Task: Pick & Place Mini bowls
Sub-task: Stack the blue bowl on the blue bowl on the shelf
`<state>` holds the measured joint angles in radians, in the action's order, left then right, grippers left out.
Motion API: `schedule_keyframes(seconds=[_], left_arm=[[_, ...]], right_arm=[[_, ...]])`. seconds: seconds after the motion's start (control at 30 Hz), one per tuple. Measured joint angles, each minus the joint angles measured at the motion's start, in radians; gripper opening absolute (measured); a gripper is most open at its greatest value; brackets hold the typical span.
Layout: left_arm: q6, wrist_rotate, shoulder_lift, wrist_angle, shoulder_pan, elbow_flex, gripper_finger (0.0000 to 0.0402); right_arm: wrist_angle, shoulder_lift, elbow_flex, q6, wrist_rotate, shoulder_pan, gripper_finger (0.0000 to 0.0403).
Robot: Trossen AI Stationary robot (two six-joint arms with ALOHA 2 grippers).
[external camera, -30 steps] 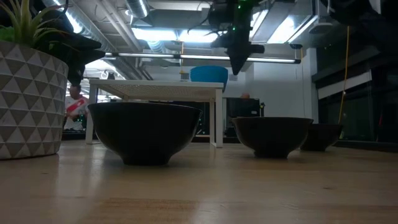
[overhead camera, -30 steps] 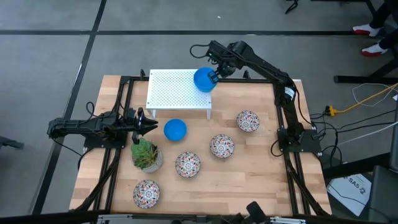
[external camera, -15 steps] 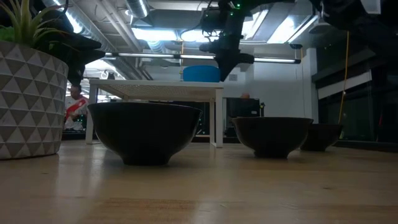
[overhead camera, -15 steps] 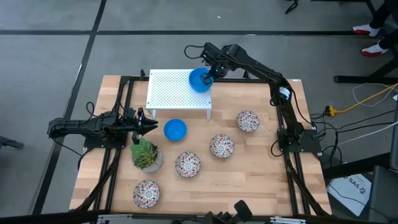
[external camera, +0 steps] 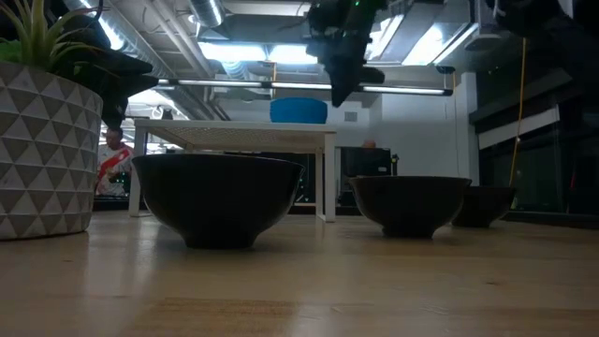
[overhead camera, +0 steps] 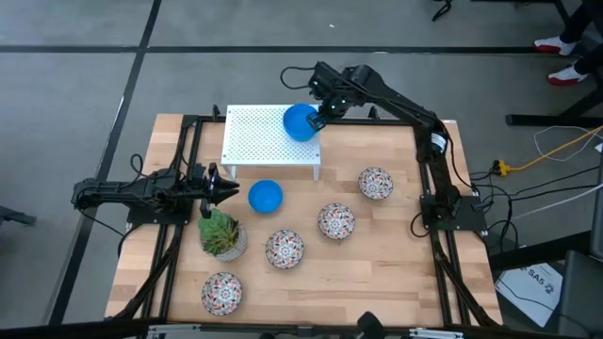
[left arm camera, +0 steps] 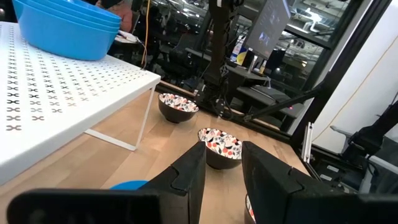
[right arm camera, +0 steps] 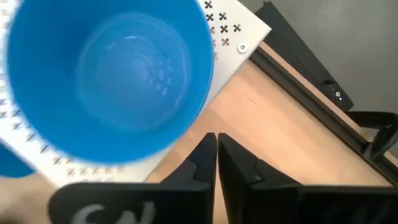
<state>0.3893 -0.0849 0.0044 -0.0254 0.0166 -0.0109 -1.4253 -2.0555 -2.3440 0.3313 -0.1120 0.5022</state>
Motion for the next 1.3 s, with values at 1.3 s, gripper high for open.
schedule_keyframes(seconds=[1.3], left_arm=[[0.001,-0.021,0.0,0.0,0.0,0.0,0.01]], right_arm=[[0.024,0.044,0.0,0.023,-0.192,-0.741,0.0036]])
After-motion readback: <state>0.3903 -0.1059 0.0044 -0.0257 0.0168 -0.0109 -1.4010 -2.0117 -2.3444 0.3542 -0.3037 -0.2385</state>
